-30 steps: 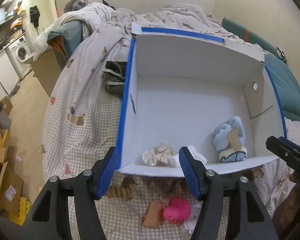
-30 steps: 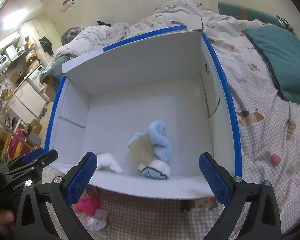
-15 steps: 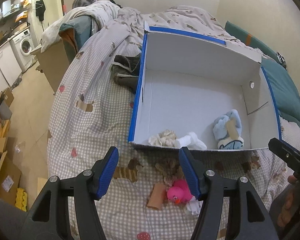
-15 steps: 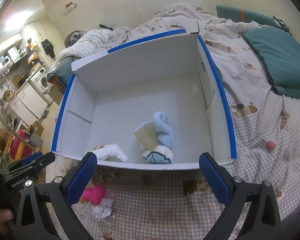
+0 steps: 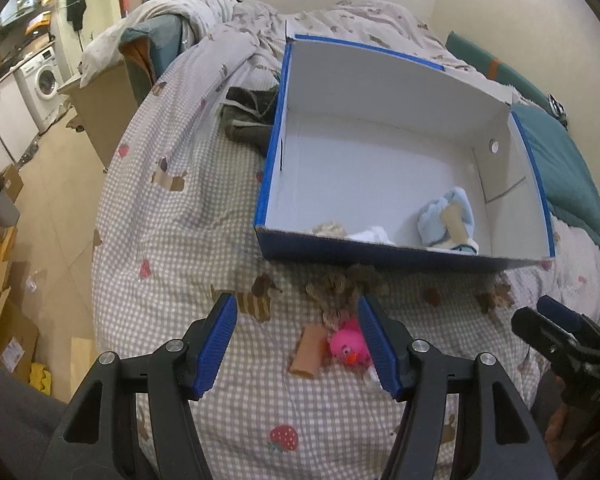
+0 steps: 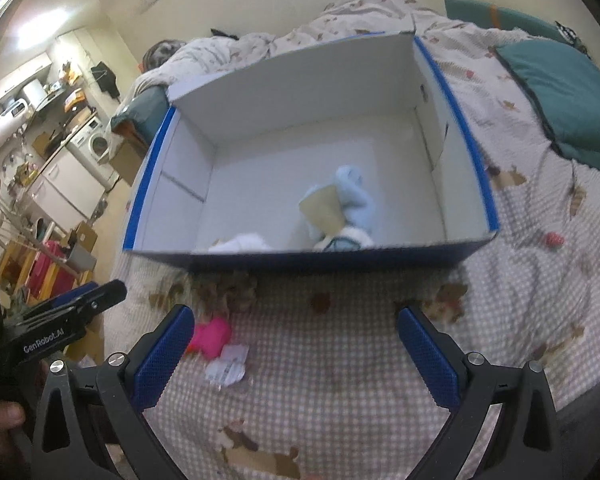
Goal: Organize soft objects
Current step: 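Lower the left tool to the bed and grasp the tan foam cone, then grasp the clear barcode packet with the right tool while the left holds the cone, then carry the tan cone and clear packet over the box with both tools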
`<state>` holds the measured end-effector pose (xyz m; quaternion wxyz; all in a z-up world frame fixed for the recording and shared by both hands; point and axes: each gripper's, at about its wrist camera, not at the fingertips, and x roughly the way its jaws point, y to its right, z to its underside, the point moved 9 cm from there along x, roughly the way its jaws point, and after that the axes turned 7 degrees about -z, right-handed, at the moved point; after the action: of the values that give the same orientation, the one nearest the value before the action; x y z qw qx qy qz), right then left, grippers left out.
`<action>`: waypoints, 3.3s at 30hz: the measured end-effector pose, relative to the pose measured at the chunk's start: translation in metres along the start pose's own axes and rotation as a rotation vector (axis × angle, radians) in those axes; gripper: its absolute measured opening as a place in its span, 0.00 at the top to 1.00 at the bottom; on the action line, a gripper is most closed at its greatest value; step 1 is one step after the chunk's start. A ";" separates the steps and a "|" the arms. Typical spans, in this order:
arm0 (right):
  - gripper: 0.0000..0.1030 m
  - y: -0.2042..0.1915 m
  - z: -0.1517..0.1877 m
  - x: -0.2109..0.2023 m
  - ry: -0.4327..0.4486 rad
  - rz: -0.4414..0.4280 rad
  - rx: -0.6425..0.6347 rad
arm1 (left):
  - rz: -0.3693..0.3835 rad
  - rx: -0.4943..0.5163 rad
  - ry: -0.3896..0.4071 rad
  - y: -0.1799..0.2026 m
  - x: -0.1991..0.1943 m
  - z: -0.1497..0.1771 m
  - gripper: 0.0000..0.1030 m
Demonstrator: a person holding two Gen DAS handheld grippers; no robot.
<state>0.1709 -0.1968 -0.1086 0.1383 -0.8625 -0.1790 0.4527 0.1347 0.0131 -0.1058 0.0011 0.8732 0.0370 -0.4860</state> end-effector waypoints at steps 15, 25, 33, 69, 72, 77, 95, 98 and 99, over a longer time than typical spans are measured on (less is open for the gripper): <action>0.00 0.021 0.021 0.011 -0.073 0.044 0.066 | -0.047 -0.145 -0.120 -0.045 0.024 0.023 0.42; 0.00 0.020 0.026 0.024 -0.118 0.033 0.082 | 0.007 -0.002 -0.325 0.000 0.070 0.060 0.51; 0.00 0.017 0.026 0.030 -0.127 0.026 0.083 | -0.055 0.171 -0.336 0.031 0.093 0.066 0.58; 0.23 -0.066 0.075 0.109 -0.399 -0.066 -0.230 | 0.098 -0.129 -0.212 -0.020 0.031 0.036 0.95; 0.36 -0.068 0.078 0.123 -0.412 -0.045 -0.255 | 0.100 -0.136 -0.220 -0.020 0.033 0.036 0.95; 0.56 -0.067 0.070 0.118 -0.353 -0.030 -0.283 | 0.107 -0.135 -0.224 -0.018 0.033 0.037 0.95; 0.56 -0.036 0.066 0.064 -0.290 0.005 -0.217 | 0.043 -0.098 -0.233 -0.015 0.040 0.041 0.95; 0.56 -0.039 0.062 0.063 -0.266 0.017 -0.231 | 0.028 -0.075 -0.238 -0.013 0.043 0.046 0.95; 0.56 -0.040 0.059 0.063 -0.257 0.015 -0.231 | 0.021 -0.064 -0.239 -0.012 0.043 0.047 0.95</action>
<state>0.1472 -0.1291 -0.1711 0.0111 -0.8091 -0.2396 0.5365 0.1167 0.0258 -0.1672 0.0386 0.8088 0.0428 -0.5852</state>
